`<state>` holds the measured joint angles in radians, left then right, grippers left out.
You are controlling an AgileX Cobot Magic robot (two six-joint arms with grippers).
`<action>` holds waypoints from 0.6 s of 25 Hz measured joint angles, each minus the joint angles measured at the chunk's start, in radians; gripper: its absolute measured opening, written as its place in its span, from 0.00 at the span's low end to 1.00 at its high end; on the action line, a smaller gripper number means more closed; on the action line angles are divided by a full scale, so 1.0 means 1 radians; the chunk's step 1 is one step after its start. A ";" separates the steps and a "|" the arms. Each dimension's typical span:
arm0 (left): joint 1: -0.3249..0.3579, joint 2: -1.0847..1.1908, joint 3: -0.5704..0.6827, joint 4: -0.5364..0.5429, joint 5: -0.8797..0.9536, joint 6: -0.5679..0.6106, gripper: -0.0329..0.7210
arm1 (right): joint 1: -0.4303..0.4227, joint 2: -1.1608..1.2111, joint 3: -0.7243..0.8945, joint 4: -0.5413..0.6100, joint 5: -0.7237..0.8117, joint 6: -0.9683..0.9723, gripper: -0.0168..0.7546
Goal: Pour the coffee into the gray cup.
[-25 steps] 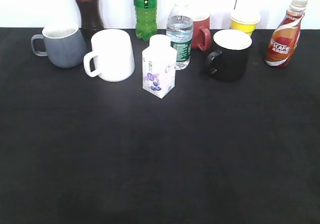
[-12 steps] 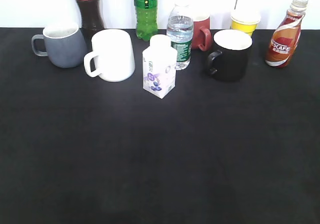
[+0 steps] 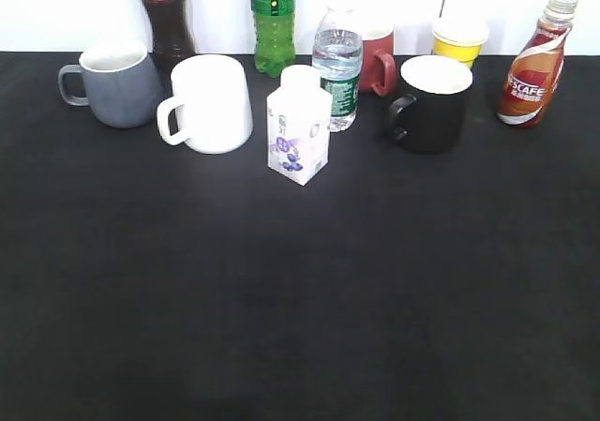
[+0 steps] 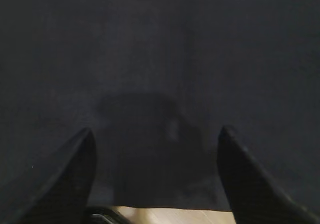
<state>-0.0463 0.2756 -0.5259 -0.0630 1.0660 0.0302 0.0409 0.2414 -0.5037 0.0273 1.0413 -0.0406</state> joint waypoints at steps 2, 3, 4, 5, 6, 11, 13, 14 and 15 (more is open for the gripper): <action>0.017 -0.055 0.000 0.000 0.000 0.000 0.52 | 0.000 -0.033 0.000 0.000 0.000 0.000 0.78; 0.029 -0.098 0.000 0.000 -0.001 0.000 0.51 | 0.000 -0.051 0.000 0.000 0.000 0.000 0.78; 0.036 -0.149 0.000 0.000 -0.001 0.000 0.50 | -0.002 -0.079 0.001 0.000 0.000 0.000 0.78; 0.045 -0.194 0.000 0.000 -0.002 0.000 0.48 | -0.004 -0.101 0.001 0.000 0.000 0.000 0.78; 0.048 -0.232 0.000 0.000 -0.002 0.000 0.47 | -0.013 -0.126 0.001 0.000 0.000 0.000 0.78; 0.048 -0.283 0.002 0.000 -0.002 0.000 0.36 | -0.015 -0.248 0.001 0.000 -0.001 0.000 0.78; 0.048 -0.283 0.002 0.000 -0.002 0.000 0.35 | -0.015 -0.250 0.001 0.000 -0.001 0.000 0.78; 0.048 -0.283 0.002 0.000 -0.002 0.000 0.35 | -0.015 -0.250 0.001 0.000 -0.001 0.000 0.78; 0.048 -0.283 0.002 0.000 -0.002 0.000 0.35 | -0.015 -0.250 0.001 0.000 -0.001 0.000 0.78</action>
<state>0.0015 -0.0074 -0.5236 -0.0630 1.0642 0.0302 0.0262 -0.0085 -0.5025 0.0273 1.0405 -0.0409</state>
